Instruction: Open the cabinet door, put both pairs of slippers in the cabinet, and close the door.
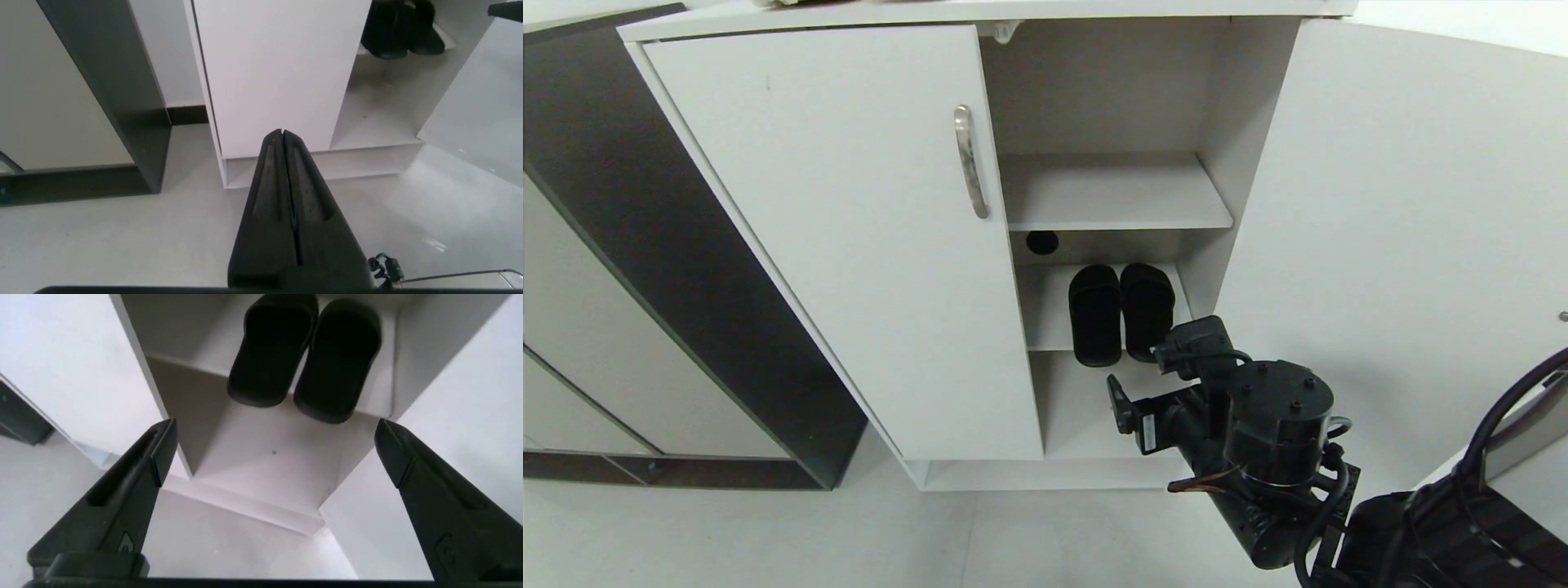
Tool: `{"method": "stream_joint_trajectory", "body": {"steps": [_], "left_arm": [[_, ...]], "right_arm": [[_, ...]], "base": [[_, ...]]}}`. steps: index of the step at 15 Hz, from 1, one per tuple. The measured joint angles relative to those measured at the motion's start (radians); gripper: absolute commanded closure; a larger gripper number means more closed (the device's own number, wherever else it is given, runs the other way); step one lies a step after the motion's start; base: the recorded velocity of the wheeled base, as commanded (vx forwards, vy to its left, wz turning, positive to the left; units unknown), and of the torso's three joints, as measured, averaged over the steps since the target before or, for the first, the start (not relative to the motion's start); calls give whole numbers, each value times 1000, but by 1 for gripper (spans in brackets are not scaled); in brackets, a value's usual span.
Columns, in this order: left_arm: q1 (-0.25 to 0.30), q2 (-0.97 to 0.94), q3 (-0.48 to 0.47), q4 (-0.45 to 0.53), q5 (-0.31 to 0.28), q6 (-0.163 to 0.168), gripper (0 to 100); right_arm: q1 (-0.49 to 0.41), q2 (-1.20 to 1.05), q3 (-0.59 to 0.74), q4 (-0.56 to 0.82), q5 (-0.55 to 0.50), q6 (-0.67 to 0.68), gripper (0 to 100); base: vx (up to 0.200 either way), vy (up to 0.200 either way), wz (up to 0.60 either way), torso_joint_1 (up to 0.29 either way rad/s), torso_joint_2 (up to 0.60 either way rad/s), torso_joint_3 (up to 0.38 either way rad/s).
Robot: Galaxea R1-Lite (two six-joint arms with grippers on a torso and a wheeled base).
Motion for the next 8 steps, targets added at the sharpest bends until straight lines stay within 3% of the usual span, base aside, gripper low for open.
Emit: {"method": "stream_joint_trajectory", "body": {"steps": [8], "left_arm": [[0,0,0,-1,1,3,100]], "right_arm": [[-2,-24,37,3,8,1,0]], "base": [[0,0,0,4,4,186]]}}
